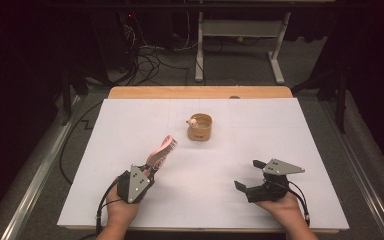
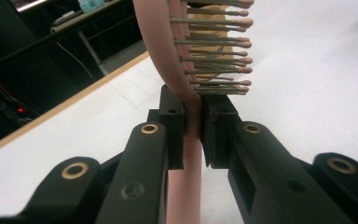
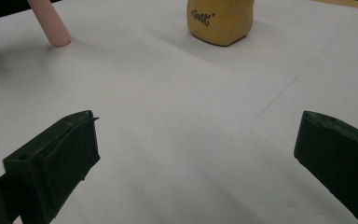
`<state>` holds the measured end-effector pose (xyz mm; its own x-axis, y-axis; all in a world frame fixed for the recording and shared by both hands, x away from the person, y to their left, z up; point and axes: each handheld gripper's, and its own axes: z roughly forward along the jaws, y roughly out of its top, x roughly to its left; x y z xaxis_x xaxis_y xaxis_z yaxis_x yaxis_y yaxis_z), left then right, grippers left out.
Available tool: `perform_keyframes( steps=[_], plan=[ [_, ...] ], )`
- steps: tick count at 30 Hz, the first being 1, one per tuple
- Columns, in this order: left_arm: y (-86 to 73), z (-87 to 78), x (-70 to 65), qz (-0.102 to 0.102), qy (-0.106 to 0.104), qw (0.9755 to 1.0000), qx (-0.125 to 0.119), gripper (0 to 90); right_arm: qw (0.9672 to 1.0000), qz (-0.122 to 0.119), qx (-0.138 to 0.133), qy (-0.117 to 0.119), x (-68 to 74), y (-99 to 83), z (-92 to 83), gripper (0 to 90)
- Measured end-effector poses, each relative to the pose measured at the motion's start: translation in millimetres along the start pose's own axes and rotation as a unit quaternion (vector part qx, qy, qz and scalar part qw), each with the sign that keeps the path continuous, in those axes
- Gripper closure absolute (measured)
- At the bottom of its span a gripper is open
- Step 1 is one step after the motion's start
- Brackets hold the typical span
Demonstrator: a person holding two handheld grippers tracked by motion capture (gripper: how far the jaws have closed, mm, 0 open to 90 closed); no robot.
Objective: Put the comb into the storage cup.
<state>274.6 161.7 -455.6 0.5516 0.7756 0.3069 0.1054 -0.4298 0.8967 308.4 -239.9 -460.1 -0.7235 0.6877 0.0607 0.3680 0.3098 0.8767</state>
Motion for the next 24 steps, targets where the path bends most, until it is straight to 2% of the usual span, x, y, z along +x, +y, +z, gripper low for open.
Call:
perform_keyframes(
  steps=[7,13,16,21,24],
  plan=[
    [-0.9,-0.6,1.2,-0.032,-0.017,0.9993,-0.008,79.3,1.0,0.0,-0.004,0.005,1.9,-0.2,2.0,0.5],
    [-0.3,-0.9,1.4,-0.045,-0.025,0.9986,-0.011,79.2,1.0,-0.002,-0.004,0.005,3.5,0.2,3.5,0.5],
    [0.4,-1.7,1.8,-0.058,-0.032,0.9977,-0.017,79.2,1.0,-0.002,-0.006,0.006,4.6,0.5,3.6,0.4],
    [-0.1,-2.1,3.6,-0.09,-0.047,0.9944,-0.028,79.2,0.9999,-0.004,-0.013,0.006,8.3,2.6,4.0,0.4],
    [-0.2,-2.2,4.1,-0.1,-0.05,0.9932,-0.031,79.2,0.9998,-0.007,-0.017,0.006,12.2,4.7,5.1,0.4]
  ],
)
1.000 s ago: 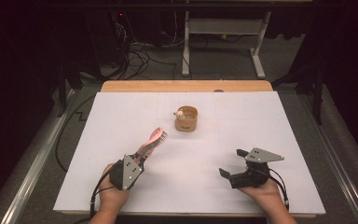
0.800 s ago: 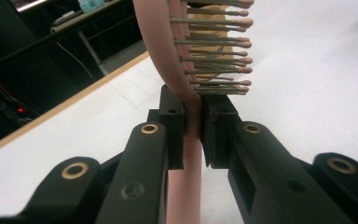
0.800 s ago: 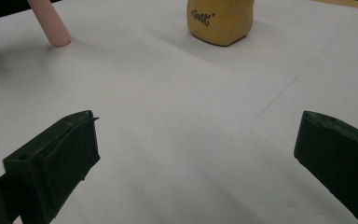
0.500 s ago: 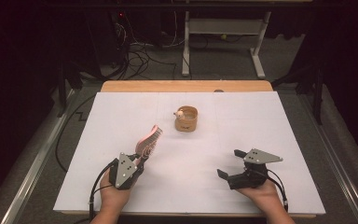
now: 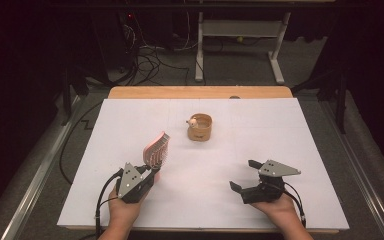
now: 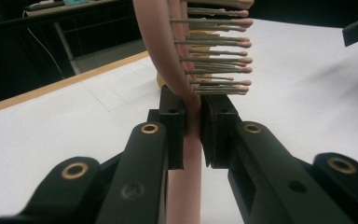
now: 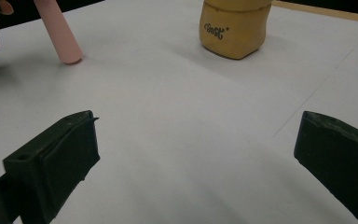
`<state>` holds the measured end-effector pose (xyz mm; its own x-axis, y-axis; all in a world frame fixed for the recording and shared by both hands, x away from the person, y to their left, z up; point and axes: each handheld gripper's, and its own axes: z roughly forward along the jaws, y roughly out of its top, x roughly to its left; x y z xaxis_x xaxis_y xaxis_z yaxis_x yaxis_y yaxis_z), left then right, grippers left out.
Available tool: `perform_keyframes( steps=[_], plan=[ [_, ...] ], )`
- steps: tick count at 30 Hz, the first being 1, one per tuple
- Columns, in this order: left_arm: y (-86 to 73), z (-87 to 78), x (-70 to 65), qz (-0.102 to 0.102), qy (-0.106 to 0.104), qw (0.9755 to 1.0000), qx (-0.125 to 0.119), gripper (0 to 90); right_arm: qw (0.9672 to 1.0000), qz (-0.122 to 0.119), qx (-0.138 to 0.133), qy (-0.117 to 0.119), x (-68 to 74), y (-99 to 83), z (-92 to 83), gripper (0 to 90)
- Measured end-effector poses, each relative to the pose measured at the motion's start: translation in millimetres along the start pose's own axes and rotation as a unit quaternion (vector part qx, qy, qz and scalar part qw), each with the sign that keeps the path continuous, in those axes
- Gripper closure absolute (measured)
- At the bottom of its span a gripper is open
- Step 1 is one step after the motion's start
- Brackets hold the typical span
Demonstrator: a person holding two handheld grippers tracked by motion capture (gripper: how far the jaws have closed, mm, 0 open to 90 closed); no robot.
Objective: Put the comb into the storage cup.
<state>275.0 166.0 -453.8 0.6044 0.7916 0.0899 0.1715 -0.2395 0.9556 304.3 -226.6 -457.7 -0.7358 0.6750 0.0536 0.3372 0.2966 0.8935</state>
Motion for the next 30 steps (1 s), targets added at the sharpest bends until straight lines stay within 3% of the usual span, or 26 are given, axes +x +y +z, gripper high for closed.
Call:
perform_keyframes(
  steps=[8,12,21,30],
  plan=[
    [1.4,1.7,-2.4,-0.02,-0.007,0.9998,-0.001,79.2,0.9998,-0.008,-0.019,0.002,17.3,15.5,5.9,0.4],
    [2.4,3.4,-5.6,-0.019,-0.008,0.9998,0.0,79.2,0.9993,-0.008,-0.033,0.011,24.8,26.1,9.4,0.4],
    [5.1,9.0,-19.9,0.008,-0.009,0.9999,0.01,79.2,0.9971,-0.014,-0.07,0.026,48.1,52.5,21.9,0.4],
    [6.0,11.2,-24.9,0.004,-0.013,0.9998,0.01,79.2,0.9953,-0.02,-0.086,0.04,69.6,70.8,31.8,0.4]
  ],
)
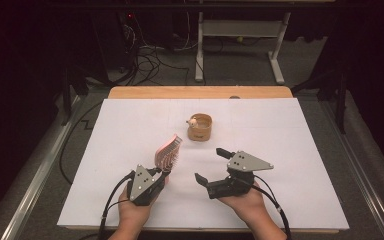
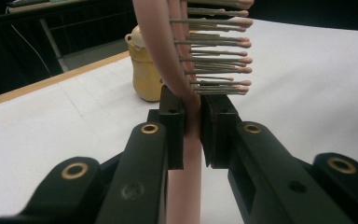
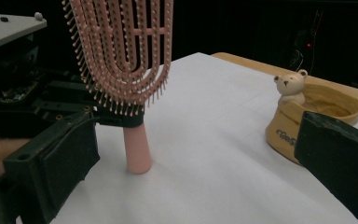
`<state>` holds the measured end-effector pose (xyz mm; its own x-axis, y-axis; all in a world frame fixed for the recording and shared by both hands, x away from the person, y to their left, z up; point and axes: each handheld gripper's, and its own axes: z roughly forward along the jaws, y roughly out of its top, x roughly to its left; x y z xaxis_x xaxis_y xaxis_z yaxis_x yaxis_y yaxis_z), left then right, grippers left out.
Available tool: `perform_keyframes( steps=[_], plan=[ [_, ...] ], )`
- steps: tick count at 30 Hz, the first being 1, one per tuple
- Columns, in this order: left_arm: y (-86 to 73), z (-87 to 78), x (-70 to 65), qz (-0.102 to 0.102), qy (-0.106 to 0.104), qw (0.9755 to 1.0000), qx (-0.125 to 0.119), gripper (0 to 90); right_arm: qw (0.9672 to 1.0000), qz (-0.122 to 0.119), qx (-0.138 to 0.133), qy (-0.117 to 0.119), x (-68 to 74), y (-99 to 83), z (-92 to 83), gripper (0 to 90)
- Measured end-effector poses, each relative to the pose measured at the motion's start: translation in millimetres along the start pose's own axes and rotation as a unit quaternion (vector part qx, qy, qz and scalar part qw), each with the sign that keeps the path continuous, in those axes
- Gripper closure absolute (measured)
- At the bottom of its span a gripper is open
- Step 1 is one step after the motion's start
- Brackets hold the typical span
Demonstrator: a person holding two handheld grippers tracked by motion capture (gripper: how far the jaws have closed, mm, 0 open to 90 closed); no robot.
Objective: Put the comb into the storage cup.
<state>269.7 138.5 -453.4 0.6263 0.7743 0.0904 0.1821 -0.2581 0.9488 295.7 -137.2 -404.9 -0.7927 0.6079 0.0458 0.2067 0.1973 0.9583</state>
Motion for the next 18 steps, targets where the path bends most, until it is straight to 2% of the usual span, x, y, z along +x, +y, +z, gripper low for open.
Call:
perform_keyframes(
  steps=[18],
  plan=[
    [0.6,4.0,-9.4,0.002,-0.002,1.0,-0.002,79.2,0.9999,0.004,-0.008,0.013,20.6,18.0,35.8,0.4]
  ],
)
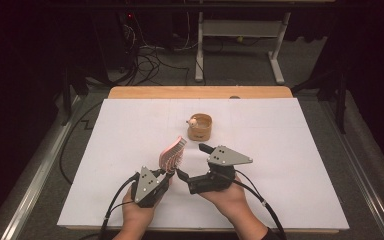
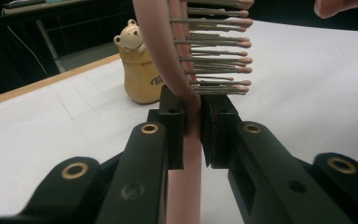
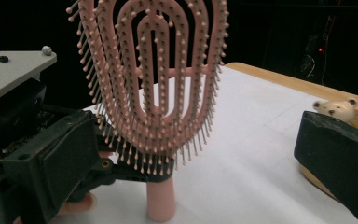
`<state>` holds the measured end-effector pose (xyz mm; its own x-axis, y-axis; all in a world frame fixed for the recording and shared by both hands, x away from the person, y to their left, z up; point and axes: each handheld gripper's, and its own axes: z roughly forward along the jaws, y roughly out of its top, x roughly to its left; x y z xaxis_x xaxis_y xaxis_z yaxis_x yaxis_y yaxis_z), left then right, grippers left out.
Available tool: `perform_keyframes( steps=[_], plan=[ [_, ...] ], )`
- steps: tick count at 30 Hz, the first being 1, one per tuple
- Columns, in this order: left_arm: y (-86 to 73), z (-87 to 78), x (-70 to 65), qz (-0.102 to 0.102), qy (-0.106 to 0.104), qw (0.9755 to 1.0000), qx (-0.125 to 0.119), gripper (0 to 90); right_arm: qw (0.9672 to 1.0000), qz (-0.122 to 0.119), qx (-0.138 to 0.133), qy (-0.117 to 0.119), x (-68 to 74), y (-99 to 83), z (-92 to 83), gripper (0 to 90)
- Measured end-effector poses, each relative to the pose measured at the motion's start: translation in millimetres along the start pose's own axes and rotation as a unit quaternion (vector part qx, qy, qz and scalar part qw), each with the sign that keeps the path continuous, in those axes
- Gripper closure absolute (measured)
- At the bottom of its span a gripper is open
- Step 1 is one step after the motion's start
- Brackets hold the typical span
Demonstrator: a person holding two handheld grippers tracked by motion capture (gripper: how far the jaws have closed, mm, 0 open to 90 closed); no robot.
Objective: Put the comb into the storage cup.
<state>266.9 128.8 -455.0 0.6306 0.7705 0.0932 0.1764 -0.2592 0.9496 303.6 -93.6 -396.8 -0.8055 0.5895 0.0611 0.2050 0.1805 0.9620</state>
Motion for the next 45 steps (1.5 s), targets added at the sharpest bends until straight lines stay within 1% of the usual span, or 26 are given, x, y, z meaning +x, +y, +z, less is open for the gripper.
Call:
perform_keyframes(
  steps=[10,15,19,27,29,34,40,45],
  plan=[
    [-0.7,0.8,-1.5,0.003,0.004,1.0,0.001,79.2,1.0,0.001,-0.004,0.005,8.7,6.0,14.3,0.4],
    [-0.8,1.3,-2.7,0.002,0.003,1.0,-0.001,79.1,0.9999,0.005,-0.006,0.006,11.3,10.5,19.7,0.4],
    [-1.1,1.5,-4.1,0.007,0.003,1.0,-0.001,79.1,0.9999,0.003,-0.011,0.009,13.3,14.6,22.8,0.4],
    [-1.2,1.8,-5.1,0.006,-0.001,1.0,-0.003,79.1,0.9999,0.002,-0.014,0.01,17.0,19.3,30.1,0.5],
    [-1.3,1.7,-5.3,0.006,-0.002,1.0,-0.004,79.1,0.9998,0.0,-0.013,0.013,17.9,20.1,31.6,1.8],
    [-1.0,1.9,-6.4,0.008,-0.002,1.0,-0.003,79.1,0.9998,-0.002,-0.014,0.013,18.6,21.8,33.3,6.9],
    [-1.0,1.9,-6.4,0.007,-0.002,1.0,-0.003,79.1,0.9997,0.005,-0.017,0.015,18.3,21.7,33.4,14.3],
    [-1.0,2.1,-6.3,0.007,-0.001,1.0,-0.003,79.1,0.9997,0.009,-0.017,0.014,18.1,21.4,33.5,16.7]
  ],
)
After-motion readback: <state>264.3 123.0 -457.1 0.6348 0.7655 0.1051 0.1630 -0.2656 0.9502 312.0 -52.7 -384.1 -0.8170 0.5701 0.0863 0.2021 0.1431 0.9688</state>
